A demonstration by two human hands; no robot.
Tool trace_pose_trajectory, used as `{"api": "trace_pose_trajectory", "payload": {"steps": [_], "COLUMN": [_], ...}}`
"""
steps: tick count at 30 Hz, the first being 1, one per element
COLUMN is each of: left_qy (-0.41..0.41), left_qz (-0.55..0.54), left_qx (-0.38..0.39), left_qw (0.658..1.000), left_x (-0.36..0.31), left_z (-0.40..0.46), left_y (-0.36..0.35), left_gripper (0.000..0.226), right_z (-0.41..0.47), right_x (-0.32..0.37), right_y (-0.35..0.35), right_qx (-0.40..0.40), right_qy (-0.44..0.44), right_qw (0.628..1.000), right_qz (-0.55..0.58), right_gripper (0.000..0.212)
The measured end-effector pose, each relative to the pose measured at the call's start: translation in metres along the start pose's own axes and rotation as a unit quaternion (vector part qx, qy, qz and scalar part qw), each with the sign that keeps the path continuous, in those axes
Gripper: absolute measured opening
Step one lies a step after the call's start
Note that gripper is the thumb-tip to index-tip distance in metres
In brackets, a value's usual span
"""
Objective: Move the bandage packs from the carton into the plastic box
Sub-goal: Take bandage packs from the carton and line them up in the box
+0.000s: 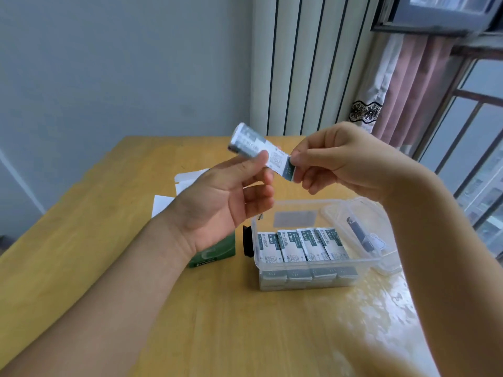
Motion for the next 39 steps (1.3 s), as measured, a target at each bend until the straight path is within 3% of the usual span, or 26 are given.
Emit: {"api": "trace_pose_trajectory", "payload": {"steps": [7,13,19,24,26,30,32,36,39], "left_qy": [-0.043,-0.095,-0.104,-0.102,-0.111,-0.131,-0.122,-0.06,-0.038], "left_qz": [0.051,0.119,0.056,0.032,0.018,0.024,0.045,0.164,0.235], "left_qx": [-0.014,-0.055,-0.051,-0.074,-0.104,-0.201,-0.232,-0.171,-0.109], "left_qw": [0.998,0.987,0.992,0.991,0.988,0.97,0.964,0.97,0.965], "left_x": [0.004,0.003,0.002,0.001,0.0,0.001,0.003,0.012,0.02], "left_z": [0.001,0.004,0.005,0.003,0.003,0.001,-0.001,-0.003,-0.004], "left_y": [-0.001,0.005,0.006,0.002,-0.001,-0.004,-0.004,-0.012,-0.021], "left_gripper": [0.046,0.047,0.035,0.061,0.068,0.032,0.031,0.033,0.031], "right_z": [0.001,0.005,0.002,0.001,0.003,-0.001,-0.007,-0.015,-0.018], "right_x": [-0.003,-0.004,-0.004,-0.004,-0.005,-0.001,0.003,0.02,0.026], "right_y": [-0.021,-0.024,-0.025,-0.024,-0.024,-0.031,-0.03,-0.01,-0.013], "right_qx": [0.132,0.127,0.139,0.135,0.11,0.102,0.104,-0.039,-0.029], "right_qy": [-0.064,-0.078,-0.084,-0.094,-0.091,-0.086,-0.074,0.041,0.097], "right_qw": [0.985,0.978,0.979,0.98,0.986,0.991,0.989,0.98,0.966], "right_qz": [0.093,0.143,0.122,0.113,0.088,0.018,-0.08,-0.19,-0.236], "right_gripper": [0.012,0.018,0.01,0.014,0.014,0.012,0.012,0.022,0.026]}}
Point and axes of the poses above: each hand's wrist, its own z-axis towards the middle knuckle, its own y-axis out of the back of the hand, x = y × z, the point moved 4 cm from there along z, towards the middle knuckle, and after that the axes turned 10 degrees about -y, right-handed, at the moved point
